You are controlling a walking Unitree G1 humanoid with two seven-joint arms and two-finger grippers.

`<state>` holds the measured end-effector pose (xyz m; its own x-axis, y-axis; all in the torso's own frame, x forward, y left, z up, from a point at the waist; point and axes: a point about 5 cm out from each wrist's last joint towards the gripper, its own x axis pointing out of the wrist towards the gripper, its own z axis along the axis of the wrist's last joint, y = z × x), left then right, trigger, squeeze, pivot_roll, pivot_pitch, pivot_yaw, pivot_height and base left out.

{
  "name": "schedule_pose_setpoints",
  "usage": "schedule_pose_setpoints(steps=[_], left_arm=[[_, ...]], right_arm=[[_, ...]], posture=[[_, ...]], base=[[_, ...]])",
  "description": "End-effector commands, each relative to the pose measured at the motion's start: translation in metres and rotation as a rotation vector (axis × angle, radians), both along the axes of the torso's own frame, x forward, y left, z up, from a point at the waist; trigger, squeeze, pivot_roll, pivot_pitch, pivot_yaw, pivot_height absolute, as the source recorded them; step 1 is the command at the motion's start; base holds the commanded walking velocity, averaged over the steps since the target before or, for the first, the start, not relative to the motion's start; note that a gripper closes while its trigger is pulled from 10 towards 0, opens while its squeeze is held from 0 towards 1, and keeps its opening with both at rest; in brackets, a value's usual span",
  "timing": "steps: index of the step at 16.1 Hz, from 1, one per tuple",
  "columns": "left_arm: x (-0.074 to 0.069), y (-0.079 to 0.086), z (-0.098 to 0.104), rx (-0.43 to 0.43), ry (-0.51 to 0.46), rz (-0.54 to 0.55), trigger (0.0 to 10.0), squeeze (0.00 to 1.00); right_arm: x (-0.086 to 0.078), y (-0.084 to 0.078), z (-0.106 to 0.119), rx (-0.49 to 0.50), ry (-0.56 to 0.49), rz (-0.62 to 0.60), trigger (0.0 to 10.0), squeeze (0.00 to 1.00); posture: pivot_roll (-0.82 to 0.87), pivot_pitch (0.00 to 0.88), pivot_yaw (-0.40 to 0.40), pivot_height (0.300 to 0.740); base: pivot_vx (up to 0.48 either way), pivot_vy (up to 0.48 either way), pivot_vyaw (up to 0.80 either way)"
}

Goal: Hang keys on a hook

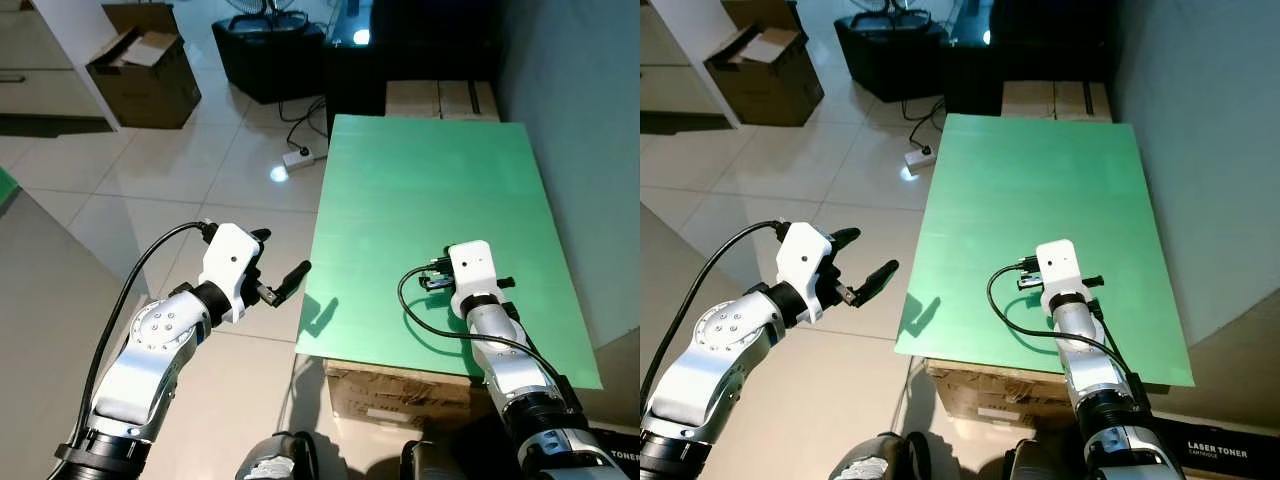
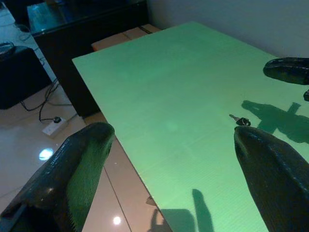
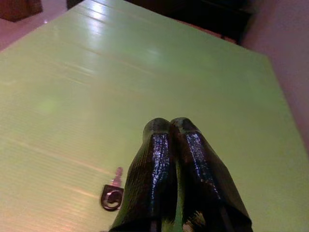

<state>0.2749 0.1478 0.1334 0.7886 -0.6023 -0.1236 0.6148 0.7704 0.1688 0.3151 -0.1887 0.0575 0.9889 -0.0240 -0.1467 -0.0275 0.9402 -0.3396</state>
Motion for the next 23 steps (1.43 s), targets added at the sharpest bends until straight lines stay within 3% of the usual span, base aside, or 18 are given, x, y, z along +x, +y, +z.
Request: schedule_pose_setpoints(steps=[1, 3, 5, 6, 8, 10, 13, 15, 19, 23], left_arm=[[0.002, 0.005, 0.0, 0.011, -0.007, 0.022, 10.0, 0.0], [0.001, 0.004, 0.0, 0.016, -0.017, 0.01, 10.0, 0.0], [-0.001, 0.003, 0.001, 0.022, -0.024, -0.007, 10.0, 0.0], [-0.002, 0.003, 0.001, 0.02, -0.024, -0.006, 10.0, 0.0], [-0.002, 0.002, -0.005, -0.039, -0.011, 0.082, 10.0, 0.0], [-0.005, 0.006, -0.018, -0.064, 0.002, 0.165, 10.0, 0.0], [-0.008, 0.008, -0.024, -0.054, 0.011, 0.175, 10.0, 0.0], [-0.011, 0.01, -0.029, -0.049, 0.009, 0.207, 10.0, 0.0], [-0.015, 0.012, -0.032, -0.07, -0.007, 0.239, 10.0, 0.0], [-0.014, 0.014, -0.028, -0.069, -0.02, 0.203, 10.0, 0.0]], right_arm=[[-0.003, -0.001, -0.004, -0.015, 0.022, -0.013, 0.0, 0.0], [-0.004, 0.001, -0.012, 0.0, 0.093, -0.001, 0.0, 0.0], [-0.004, 0.008, -0.013, 0.094, 0.102, 0.024, 0.1, 0.0], [-0.005, 0.013, -0.013, 0.125, 0.098, 0.041, 10.0, 0.0], [-0.013, 0.025, -0.019, 0.174, 0.131, 0.099, 10.0, 0.0], [-0.018, 0.025, -0.024, 0.12, 0.148, 0.096, 10.0, 0.0], [-0.017, 0.023, -0.02, 0.073, 0.143, 0.106, 10.0, 0.0], [-0.024, 0.023, -0.01, 0.084, 0.111, 0.187, 10.0, 0.0], [-0.038, 0.035, -0.014, 0.164, 0.125, 0.174, 10.0, 0.0], [-0.041, 0.036, -0.016, 0.223, 0.131, 0.127, 10.0, 0.0]], posture=[[-0.04, 0.089, 0.114, 0.74], [-0.03, 0.086, 0.108, 0.74], [-0.03, 0.084, 0.107, 0.74], [-0.03, 0.082, 0.106, 0.74], [-0.02, 0.08, 0.099, 0.74], [-0.03, 0.08, 0.09, 0.74], [-0.04, 0.081, 0.074, 0.74], [-0.05, 0.079, 0.037, 0.74], [-0.05, 0.078, -0.01, 0.74], [-0.05, 0.081, 0.006, 0.74]], base=[[0.0, 0.0, 0.0], [0.0, 0.0, 0.0], [0.0, 0.0, 0.0], [0.0, 0.0, 0.0], [0.0, 0.0, 0.0], [0.0, 0.0, 0.0], [0.0, 0.0, 0.0], [0.0, 0.0, 0.0], [0.0, 0.0, 0.0], [0.0, 0.0, -0.11]])
